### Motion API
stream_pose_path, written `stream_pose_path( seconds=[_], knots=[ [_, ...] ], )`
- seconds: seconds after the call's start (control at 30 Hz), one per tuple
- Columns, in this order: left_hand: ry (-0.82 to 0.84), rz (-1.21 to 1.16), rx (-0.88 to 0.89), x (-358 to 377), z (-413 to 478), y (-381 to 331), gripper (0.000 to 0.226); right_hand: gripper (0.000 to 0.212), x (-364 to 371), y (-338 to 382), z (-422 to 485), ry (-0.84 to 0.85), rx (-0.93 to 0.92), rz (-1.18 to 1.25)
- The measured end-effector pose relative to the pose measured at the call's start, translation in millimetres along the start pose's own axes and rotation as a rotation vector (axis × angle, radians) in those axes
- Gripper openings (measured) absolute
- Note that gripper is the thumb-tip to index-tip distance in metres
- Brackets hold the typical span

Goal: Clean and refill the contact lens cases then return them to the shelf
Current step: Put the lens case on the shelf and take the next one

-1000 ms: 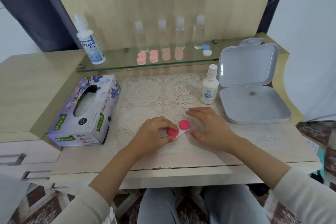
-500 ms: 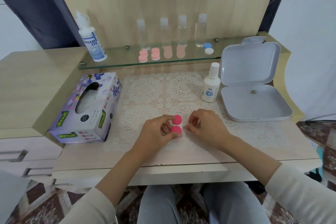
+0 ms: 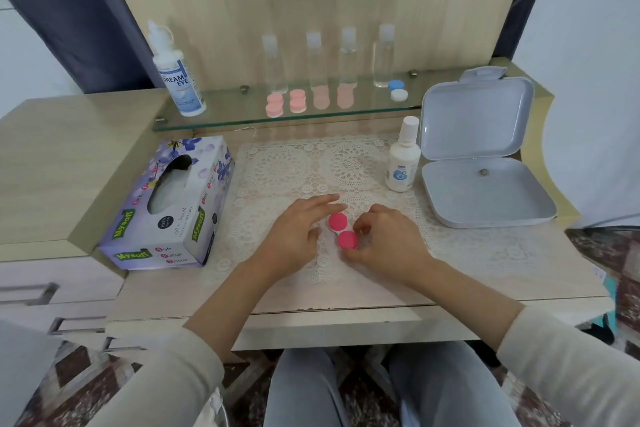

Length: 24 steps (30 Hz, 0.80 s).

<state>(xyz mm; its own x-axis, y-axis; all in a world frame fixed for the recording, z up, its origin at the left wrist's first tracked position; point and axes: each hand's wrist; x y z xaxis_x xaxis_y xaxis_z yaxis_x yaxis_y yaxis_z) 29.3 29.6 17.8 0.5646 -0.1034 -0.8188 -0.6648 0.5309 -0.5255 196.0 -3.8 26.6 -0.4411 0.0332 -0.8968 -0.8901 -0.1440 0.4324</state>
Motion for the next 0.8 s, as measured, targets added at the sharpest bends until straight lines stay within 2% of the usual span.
stream_pose_path(
  seconds=[0.07,0.13,0.23,0.37,0.5,0.67,0.8],
  knots=[
    [0.056,0.009,0.007,2,2,-2,0.05,0.028,-1,-2,0,0.006,0.01,0.04],
    [0.025,-0.004,0.015,4,1,-2,0.038,0.02,-3,-6,1,0.012,0.019,0.072],
    [-0.028,-0.06,-0.014,6,-5,-2,0.029,0.026,-5,-12,1,0.045,-0.005,0.092],
    [-0.038,-0.127,-0.064,12,-11,-7,0.033,0.025,-5,-13,-1,0.041,-0.048,0.111],
    [-0.019,-0.071,-0.061,17,-14,-6,0.035,0.024,-3,-16,-3,0.045,-0.099,0.112],
    [-0.012,-0.041,-0.073,20,-15,-4,0.032,0.017,12,-18,-8,-0.055,-0.199,-0.133],
    [-0.035,-0.016,-0.048,23,-17,-4,0.031,0.013,18,-18,-7,-0.08,-0.211,-0.189]
  ],
)
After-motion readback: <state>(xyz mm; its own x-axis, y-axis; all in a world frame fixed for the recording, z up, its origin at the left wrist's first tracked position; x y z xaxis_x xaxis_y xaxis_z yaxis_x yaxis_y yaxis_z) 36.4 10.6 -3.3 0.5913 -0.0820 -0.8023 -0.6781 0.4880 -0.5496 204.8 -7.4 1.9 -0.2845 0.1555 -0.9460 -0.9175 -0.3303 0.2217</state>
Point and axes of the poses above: each hand's wrist, its own z-axis towards the middle knuckle, its own x-axis out of the palm, y = z × x, and after that the axes turned 1 degree about -x, right-handed
